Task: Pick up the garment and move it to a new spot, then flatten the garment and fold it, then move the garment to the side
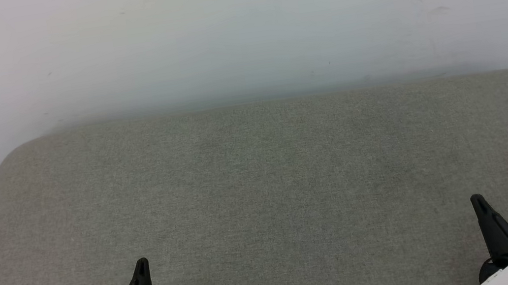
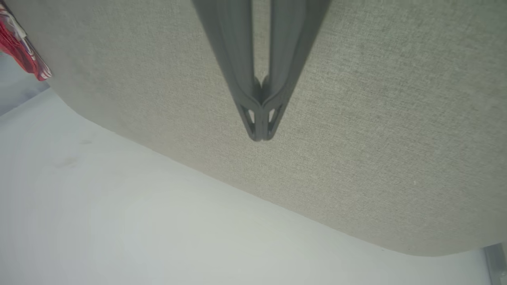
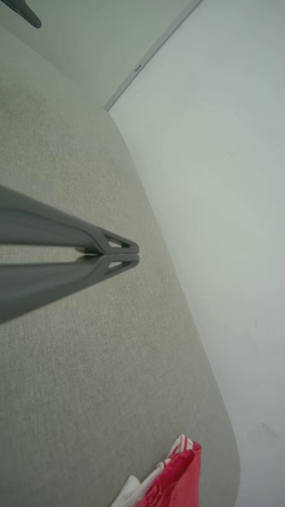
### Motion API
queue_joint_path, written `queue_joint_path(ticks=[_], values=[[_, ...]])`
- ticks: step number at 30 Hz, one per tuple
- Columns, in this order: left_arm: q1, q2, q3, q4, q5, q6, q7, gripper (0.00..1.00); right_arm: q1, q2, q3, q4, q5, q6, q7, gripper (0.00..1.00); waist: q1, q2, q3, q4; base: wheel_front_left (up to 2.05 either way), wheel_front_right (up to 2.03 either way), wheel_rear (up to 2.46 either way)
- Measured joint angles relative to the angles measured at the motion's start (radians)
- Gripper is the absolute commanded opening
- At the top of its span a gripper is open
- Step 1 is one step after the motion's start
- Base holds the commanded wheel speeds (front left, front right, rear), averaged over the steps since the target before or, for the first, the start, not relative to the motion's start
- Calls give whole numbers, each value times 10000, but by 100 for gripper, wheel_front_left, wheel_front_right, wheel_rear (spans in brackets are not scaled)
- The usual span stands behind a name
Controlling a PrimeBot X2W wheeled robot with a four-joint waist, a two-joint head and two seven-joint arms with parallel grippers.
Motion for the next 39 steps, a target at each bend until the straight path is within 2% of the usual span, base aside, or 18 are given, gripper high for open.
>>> queue_joint_path(ticks=[20, 39], values=[[-383, -357, 700, 222, -2700, -508, 727, 0, -616, 0, -29, 819, 2963, -2, 134, 0, 0, 0, 118, -51, 0, 0, 0], [-742, -642, 1277, 382, -4769, -872, 1308, 0, -1121, 0, -48, 1432, 5252, -2, 249, 0, 0, 0, 230, -99, 0, 0, 0]])
